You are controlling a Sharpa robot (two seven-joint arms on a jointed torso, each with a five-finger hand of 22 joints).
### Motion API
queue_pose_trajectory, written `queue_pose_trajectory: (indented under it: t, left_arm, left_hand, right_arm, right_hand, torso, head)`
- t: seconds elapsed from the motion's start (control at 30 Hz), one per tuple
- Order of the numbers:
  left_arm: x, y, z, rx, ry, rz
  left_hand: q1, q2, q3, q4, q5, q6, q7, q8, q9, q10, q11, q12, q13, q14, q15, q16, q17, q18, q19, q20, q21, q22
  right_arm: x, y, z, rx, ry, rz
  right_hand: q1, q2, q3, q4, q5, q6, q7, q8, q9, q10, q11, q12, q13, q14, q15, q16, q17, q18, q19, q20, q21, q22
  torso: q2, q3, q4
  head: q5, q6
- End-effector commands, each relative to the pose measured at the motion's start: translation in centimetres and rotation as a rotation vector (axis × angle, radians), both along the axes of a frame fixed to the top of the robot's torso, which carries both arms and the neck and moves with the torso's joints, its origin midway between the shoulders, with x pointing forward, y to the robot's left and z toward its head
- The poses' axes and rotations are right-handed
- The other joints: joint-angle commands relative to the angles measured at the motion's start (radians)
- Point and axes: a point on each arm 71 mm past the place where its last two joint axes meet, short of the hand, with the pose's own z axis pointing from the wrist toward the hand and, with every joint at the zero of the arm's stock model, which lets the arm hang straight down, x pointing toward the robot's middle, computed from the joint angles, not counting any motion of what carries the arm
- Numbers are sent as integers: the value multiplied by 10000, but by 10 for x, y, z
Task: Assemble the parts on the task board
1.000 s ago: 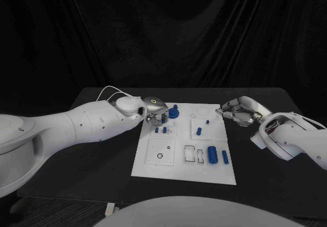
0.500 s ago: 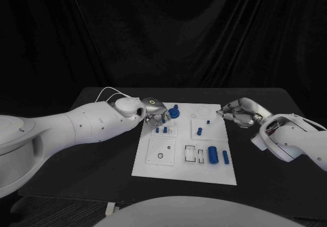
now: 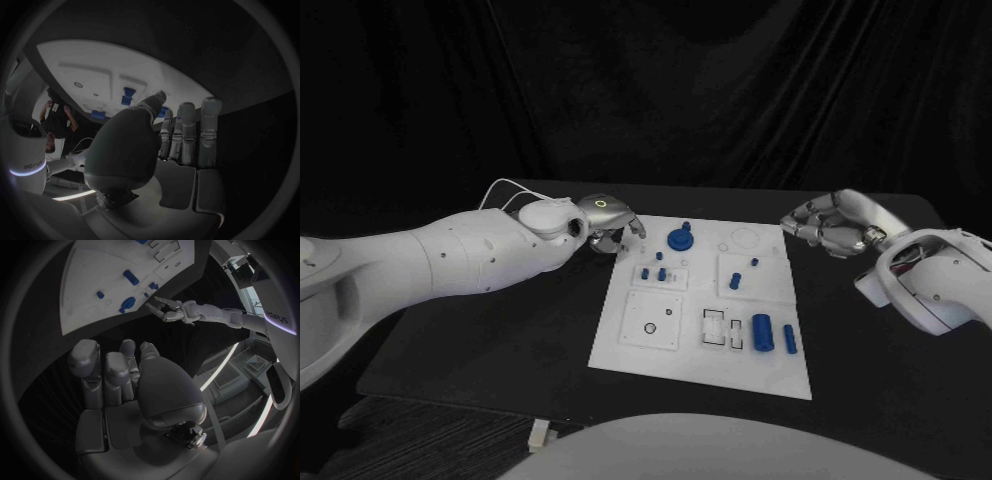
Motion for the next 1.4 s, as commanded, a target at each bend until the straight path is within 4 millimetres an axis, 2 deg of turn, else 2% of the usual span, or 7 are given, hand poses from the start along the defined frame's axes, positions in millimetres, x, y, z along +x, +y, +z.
queue_pose_trajectory:
  t: [0.03,0.3,0.4,0.5,0.77,1.23,1.4]
  left_arm:
    - [-2,8,16,-3043,1104,705]
    - [-21,39,38,-9613,4815,1438]
    - [-29,44,44,-11762,5882,1437]
    - [-35,46,49,-13091,6387,1260]
    - [-53,39,51,-14957,6498,694]
    - [-68,34,50,-15531,6419,547]
    - [-69,31,49,-15521,6643,526]
  left_hand:
    - [-589,83,-591,406,1,-437,372,-87,-139,-1340,383,470,264,-2337,537,-1227,-843,166,-2014,287,-2646,-102]
    - [-2021,1014,-2708,1398,1780,-2902,798,-240,-656,-6589,-251,-38,-933,-9833,1161,-8454,-4812,-436,-9394,379,-6358,-2442]
    - [-2179,1375,-3425,1459,1574,-4751,294,-282,-1054,-7552,-921,-608,-1555,-10526,826,-10911,-6498,-231,-11002,101,-6648,-8085]
    - [-2751,1533,-4152,1465,673,-6026,-440,-524,-1222,-7999,-1617,-1168,-1940,-10531,477,-11119,-6646,-235,-11323,-159,-6912,-12613]
    - [-2549,1998,-5047,1432,302,-7217,-1065,-657,-1353,-8009,-2178,-1126,-1996,-10531,164,-11119,-6646,151,-11294,-115,-6942,-13074]
    - [-2228,2596,-5550,1450,909,-7713,-830,-729,-1430,-8060,-1832,-1166,-2013,-10531,-1323,-11119,-6646,310,-11294,-1422,-6942,-13074]
    - [-1993,2738,-5649,1442,1273,-7570,-663,-700,-1401,-8079,-1746,-1183,-2019,-10531,-1036,-11119,-6646,-13,-11294,-1467,-6942,-13074]
  right_arm:
    - [8,4,24,-599,-1213,112]
    - [22,28,61,-3562,-3471,1711]
    - [21,41,64,-5124,-4771,2817]
    - [21,48,63,-5993,-5297,3470]
    - [27,56,42,-7704,-4744,4154]
    - [32,49,5,-8234,-3921,4518]
    - [31,42,-8,-8409,-3453,4526]
  right_hand:
    - [88,-203,-40,32,-180,-126,61,-123,-52,-890,17,-1301,-914,100,62,85,68,147,48,100,58,481]
    - [1273,-681,-130,-235,-502,107,-175,-398,-159,-1499,559,-5515,-4227,145,454,430,518,39,120,420,467,708]
    - [862,-1366,1228,58,-4551,228,-739,-832,-378,-1272,251,-6143,-4921,332,-27,1156,1506,-68,304,21,1468,1108]
    - [236,-2022,2224,99,-4632,245,-1191,-1040,-473,-1234,-7,-6367,-5180,376,-196,1401,1848,-122,352,-69,1770,1259]
    - [555,-2732,3882,-230,-4220,-627,-1625,-1760,-561,-1947,124,-7085,-5834,306,-128,1291,1772,-116,279,-72,1603,1352]
    - [478,-2663,4304,-315,-4023,-65,-992,-1546,-464,-1315,145,-6882,-6001,323,-94,1262,1790,-111,311,-12,1600,1402]
    - [602,-2639,4512,-502,-3773,15,-776,-1555,-471,-1083,164,-6928,-6028,314,-85,1229,1763,-106,304,-4,1550,1402]
  torso:
    - [-19,-3,-37]
    - [-13,-5,15]
    - [-18,-15,37]
    - [-25,-31,54]
    - [-21,-81,116]
    - [43,-91,66]
    - [32,-45,41]
  head:
    - [46,-2]
    - [-18,-2]
    - [-26,-2]
    - [-31,-2]
    - [-259,-2]
    - [-219,-2]
    - [-287,-2]
